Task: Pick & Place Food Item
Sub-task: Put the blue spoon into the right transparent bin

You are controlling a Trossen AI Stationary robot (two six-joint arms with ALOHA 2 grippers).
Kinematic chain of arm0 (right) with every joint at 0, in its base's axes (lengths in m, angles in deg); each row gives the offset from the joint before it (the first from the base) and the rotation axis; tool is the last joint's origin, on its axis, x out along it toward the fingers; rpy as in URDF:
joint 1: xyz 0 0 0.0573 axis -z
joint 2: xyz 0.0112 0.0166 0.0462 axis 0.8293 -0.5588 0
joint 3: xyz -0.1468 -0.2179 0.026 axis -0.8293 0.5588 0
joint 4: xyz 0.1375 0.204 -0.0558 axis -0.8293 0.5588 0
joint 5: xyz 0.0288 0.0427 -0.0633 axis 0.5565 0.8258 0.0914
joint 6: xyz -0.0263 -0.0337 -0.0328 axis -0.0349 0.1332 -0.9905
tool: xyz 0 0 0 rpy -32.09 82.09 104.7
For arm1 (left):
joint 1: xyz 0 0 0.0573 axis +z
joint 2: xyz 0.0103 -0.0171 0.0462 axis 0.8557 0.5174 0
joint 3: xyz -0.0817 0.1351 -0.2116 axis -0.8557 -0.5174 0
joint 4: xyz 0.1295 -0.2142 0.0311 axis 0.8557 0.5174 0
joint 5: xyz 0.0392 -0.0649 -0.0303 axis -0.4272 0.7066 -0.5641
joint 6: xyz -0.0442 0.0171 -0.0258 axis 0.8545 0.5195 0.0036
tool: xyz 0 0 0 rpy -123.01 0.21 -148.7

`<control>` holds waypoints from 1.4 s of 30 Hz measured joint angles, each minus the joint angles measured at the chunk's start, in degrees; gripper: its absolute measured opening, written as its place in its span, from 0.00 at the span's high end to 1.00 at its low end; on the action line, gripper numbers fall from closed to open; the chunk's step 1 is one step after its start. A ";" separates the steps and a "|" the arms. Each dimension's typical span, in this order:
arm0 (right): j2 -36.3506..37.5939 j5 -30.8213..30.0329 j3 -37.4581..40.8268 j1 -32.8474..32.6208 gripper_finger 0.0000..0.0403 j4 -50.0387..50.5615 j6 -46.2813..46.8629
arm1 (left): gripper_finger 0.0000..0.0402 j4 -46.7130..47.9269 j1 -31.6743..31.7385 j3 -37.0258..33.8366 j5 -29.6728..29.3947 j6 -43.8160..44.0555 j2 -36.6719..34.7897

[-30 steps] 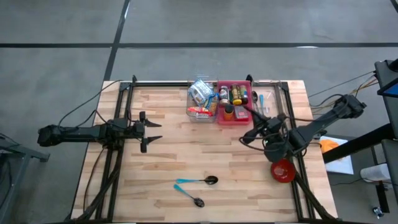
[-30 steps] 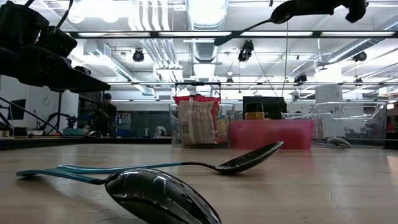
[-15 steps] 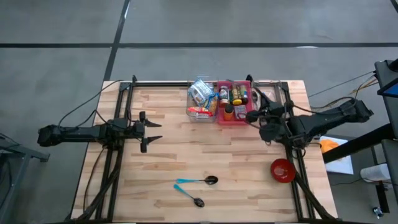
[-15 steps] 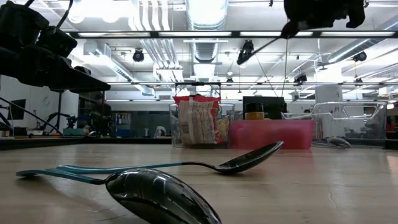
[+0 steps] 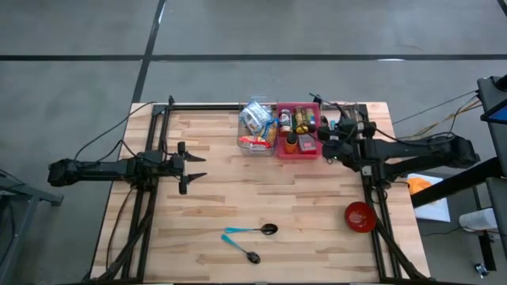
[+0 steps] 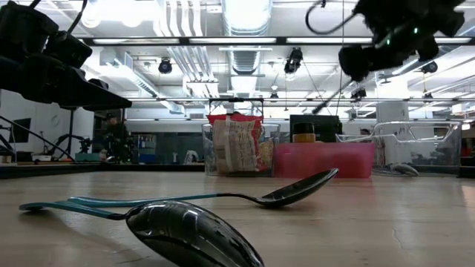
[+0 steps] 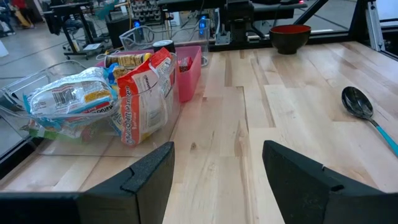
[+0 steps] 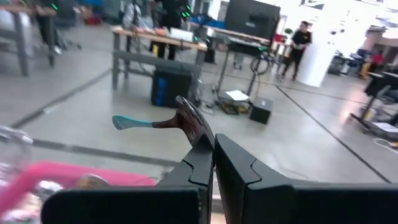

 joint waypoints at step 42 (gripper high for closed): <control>9.29 14.24 1.24 7.68 0.98 30.40 19.70 | 0.39 0.02 0.00 0.00 -0.01 0.17 0.00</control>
